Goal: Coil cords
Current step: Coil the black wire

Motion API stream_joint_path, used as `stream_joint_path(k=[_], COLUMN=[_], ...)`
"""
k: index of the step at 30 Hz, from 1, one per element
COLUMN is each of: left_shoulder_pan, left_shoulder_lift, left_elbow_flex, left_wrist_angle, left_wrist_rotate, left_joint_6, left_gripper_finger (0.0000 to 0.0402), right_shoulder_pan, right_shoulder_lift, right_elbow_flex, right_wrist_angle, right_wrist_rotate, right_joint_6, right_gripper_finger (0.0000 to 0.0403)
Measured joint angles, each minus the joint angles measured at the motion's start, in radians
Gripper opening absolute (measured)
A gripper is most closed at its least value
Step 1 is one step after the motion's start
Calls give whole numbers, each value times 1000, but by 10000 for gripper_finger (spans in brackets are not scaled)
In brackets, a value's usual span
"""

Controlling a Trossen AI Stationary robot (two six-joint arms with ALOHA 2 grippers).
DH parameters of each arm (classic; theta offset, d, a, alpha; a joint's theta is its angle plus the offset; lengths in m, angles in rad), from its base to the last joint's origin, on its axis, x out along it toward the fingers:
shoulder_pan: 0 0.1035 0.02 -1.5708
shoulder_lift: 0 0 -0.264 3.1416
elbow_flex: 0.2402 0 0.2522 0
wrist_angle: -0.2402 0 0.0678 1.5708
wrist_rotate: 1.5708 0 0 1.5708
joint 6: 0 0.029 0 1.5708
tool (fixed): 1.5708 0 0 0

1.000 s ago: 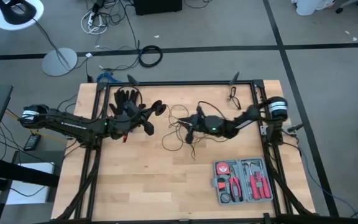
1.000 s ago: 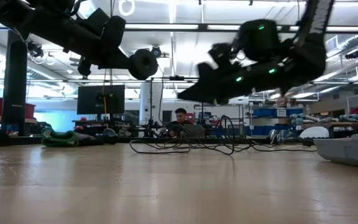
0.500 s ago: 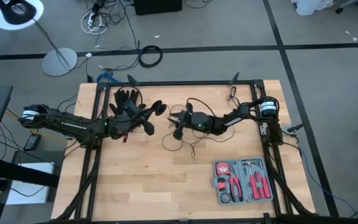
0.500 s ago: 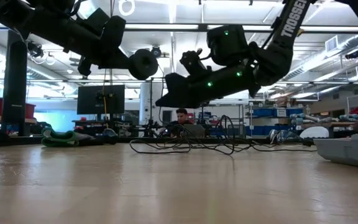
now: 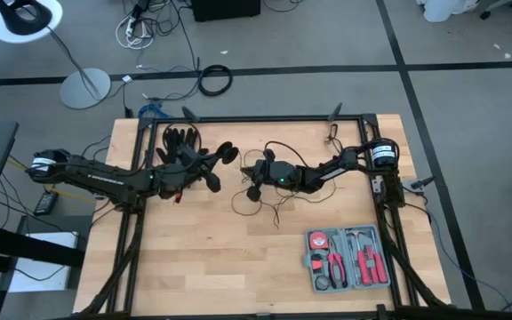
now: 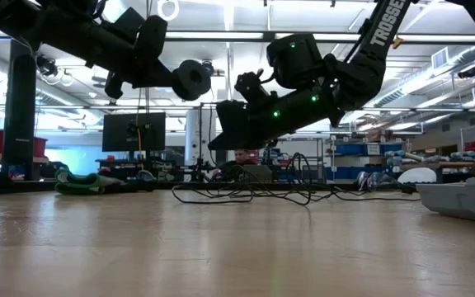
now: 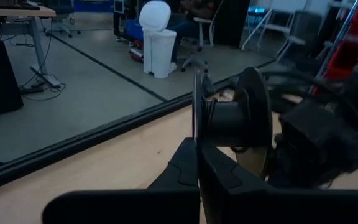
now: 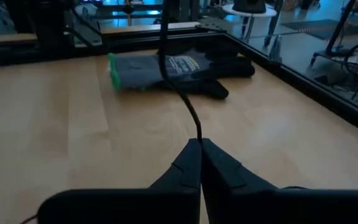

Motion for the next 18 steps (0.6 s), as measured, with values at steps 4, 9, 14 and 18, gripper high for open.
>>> stream_joint_path(k=[4, 9, 14, 18], left_shoulder_pan=[0, 8, 8, 8], left_shoulder_lift=[0, 26, 107, 161], left_elbow_flex=[0, 0, 0, 0], left_wrist_angle=[53, 102, 157, 184], left_wrist_rotate=[0, -7, -9, -9], left_joint_6=[3, 4, 3, 2], left_gripper_finger=[0, 0, 0, 0], right_shoulder_pan=[0, 7, 19, 26], right_shoulder_lift=[0, 0, 0, -1], right_elbow_flex=[5, 113, 233, 291], right_wrist_angle=[-12, -209, -355, -374], right_wrist_rotate=[-50, -105, -135, -155], right_joint_6=[44, 56, -21, -71], right_gripper_finger=[1, 1, 1, 0])
